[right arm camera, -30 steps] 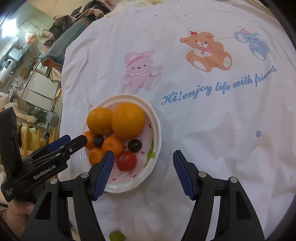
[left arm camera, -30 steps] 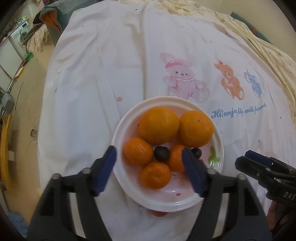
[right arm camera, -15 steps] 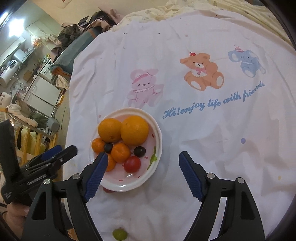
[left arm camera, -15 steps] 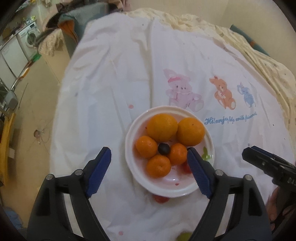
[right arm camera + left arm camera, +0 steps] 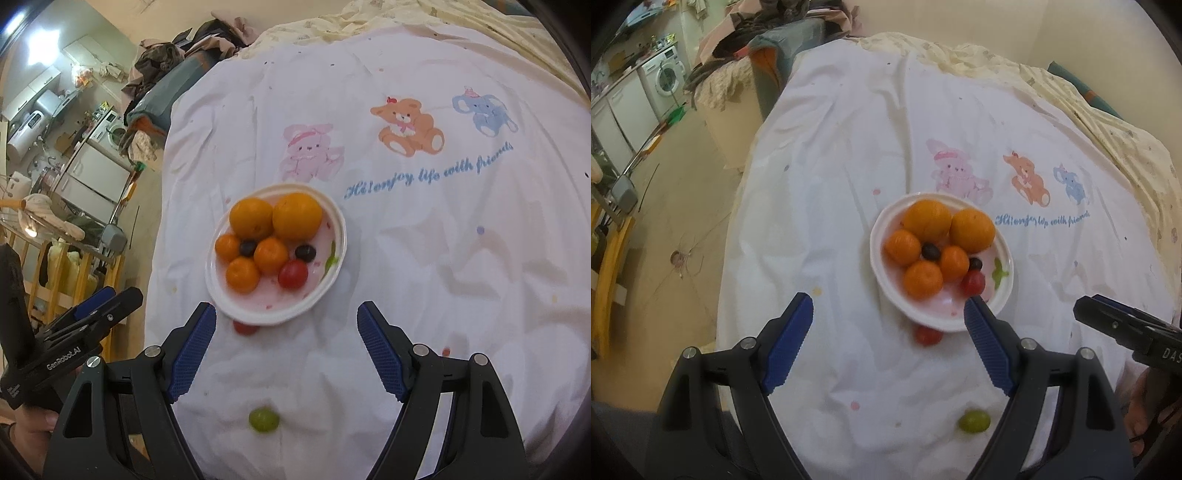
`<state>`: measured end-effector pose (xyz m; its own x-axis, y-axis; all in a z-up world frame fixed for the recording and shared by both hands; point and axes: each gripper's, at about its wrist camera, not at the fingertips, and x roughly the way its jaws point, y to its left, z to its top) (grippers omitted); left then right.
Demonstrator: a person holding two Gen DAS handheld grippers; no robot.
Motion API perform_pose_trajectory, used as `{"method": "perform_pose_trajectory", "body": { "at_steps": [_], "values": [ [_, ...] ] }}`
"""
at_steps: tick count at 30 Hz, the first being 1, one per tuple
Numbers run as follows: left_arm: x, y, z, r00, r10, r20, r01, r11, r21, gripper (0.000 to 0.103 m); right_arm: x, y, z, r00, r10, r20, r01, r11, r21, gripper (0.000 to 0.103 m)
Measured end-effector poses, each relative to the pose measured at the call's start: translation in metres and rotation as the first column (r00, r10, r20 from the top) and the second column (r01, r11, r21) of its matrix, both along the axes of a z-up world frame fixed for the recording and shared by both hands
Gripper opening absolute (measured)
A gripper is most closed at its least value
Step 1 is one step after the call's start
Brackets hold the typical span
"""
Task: Organize fruits
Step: 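Grasp the green lime on the sheet with the right tool and lift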
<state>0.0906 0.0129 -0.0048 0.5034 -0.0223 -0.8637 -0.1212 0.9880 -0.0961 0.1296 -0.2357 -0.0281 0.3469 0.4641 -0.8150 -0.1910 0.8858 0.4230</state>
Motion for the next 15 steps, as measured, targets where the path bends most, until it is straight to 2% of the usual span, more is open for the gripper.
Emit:
{"method": "perform_pose_trajectory", "body": {
  "at_steps": [8, 12, 15],
  "values": [
    [-0.016, 0.008, -0.011, 0.999, 0.044, -0.01, -0.045, 0.998, -0.042, 0.081, -0.033, 0.003, -0.017, 0.999, 0.005, -0.049, -0.006, 1.0, -0.019, 0.081],
    [-0.017, 0.011, -0.011, 0.998, 0.057, -0.004, -0.057, 0.998, -0.012, 0.081, -0.043, 0.012, -0.039, 0.993, 0.025, -0.118, -0.03, 0.999, -0.039, 0.081],
    [-0.017, 0.016, -0.013, 0.997, 0.072, -0.024, -0.073, 0.997, -0.028, 0.081, -0.048, 0.028, -0.06, 0.981, 0.06, -0.185, -0.072, 0.996, -0.059, 0.08]
  ]
}}
